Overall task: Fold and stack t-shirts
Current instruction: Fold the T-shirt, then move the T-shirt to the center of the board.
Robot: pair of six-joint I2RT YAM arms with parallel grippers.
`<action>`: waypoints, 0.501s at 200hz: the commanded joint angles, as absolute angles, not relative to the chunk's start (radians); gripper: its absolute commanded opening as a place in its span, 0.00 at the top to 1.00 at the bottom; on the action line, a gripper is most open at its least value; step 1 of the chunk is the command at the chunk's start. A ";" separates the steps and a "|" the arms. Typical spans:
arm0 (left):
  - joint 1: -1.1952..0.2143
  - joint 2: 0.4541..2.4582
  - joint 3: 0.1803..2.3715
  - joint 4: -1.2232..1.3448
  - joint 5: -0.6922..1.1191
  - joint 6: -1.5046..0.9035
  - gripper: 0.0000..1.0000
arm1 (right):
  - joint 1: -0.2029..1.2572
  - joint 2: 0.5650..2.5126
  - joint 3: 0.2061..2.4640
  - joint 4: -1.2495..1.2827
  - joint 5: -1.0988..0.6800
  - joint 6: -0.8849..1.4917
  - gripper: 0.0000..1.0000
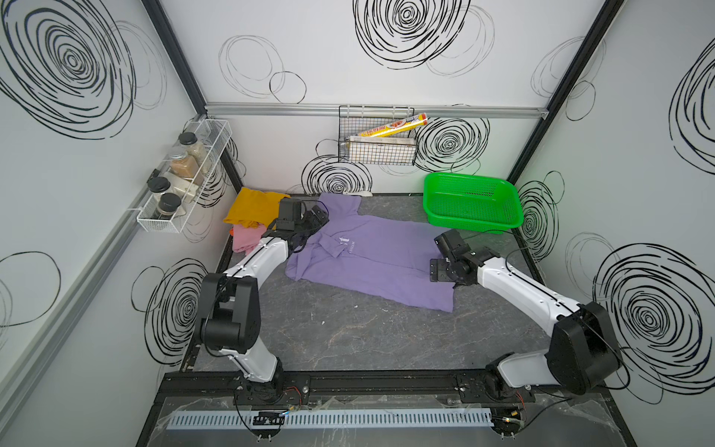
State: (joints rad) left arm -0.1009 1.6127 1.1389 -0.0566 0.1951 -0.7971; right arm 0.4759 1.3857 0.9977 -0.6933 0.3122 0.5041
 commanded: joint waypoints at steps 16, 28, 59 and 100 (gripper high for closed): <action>-0.120 1.540 1.100 -0.099 0.218 -0.777 0.01 | 0.481 1.349 0.990 -0.613 0.181 0.493 0.00; -0.127 1.546 1.095 -0.093 0.228 -0.775 0.01 | 0.481 1.351 0.995 -0.597 0.150 0.464 0.00; -0.139 1.655 1.181 -0.094 0.261 -0.764 0.01 | 0.480 1.358 1.044 -0.563 0.126 0.427 0.00; -0.182 1.870 1.385 -0.154 0.254 -0.738 0.01 | 0.480 1.446 1.117 -0.538 0.028 0.381 0.00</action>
State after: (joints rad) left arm -0.1516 1.7824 1.2816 -0.1299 0.2455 -0.7738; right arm 0.4759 1.3911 1.0595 -0.5777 0.1162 0.4244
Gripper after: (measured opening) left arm 0.990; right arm 0.997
